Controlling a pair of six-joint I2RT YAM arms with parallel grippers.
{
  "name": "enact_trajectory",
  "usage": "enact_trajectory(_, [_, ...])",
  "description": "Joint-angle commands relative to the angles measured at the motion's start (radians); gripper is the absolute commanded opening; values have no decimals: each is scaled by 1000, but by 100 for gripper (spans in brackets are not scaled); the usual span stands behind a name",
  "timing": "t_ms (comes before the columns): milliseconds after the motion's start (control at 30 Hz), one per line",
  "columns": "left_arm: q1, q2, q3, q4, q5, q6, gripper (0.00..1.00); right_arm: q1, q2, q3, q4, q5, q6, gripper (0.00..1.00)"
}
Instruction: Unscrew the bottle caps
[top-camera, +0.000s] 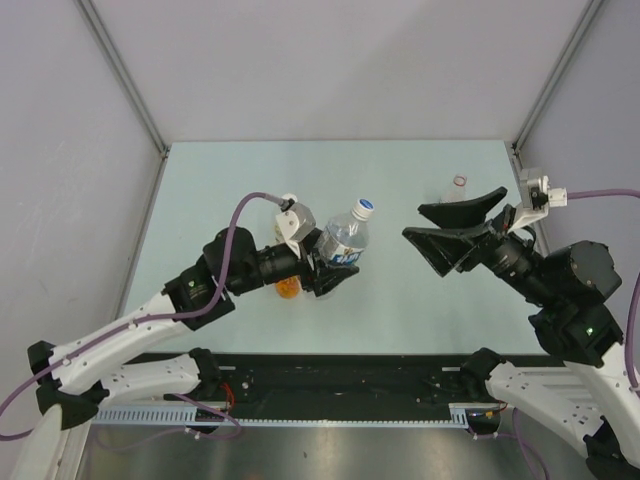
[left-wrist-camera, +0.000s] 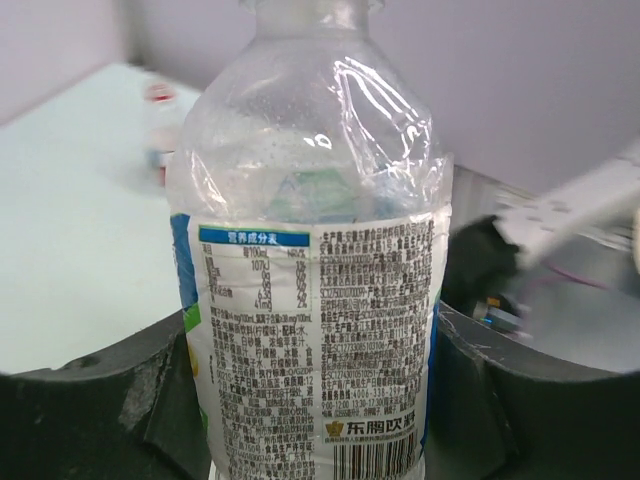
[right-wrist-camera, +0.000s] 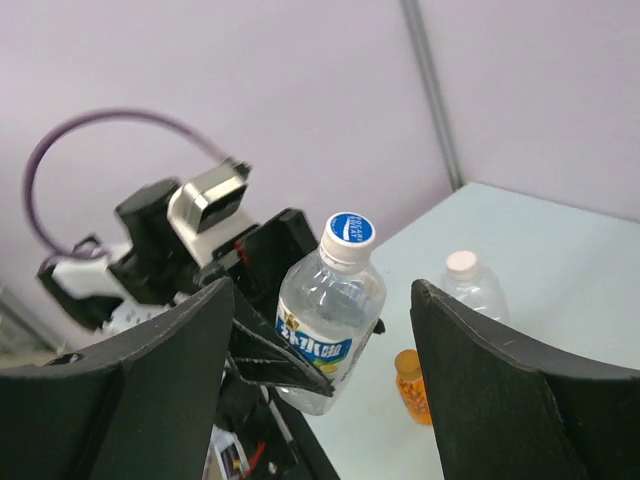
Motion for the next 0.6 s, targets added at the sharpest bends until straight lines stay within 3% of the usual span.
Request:
enact_trajectory(0, [-66,-35,-29,0,-425,91,0,-3,41,21,-43,238,137,75])
enact_trajectory(200, [-210,-4,-49,14,-706,217,0,26,126,21,-60,270,208,80])
enact_trajectory(567, [-283,57,-47,54,-867,283,0,148,213,21,-23,373,196,79])
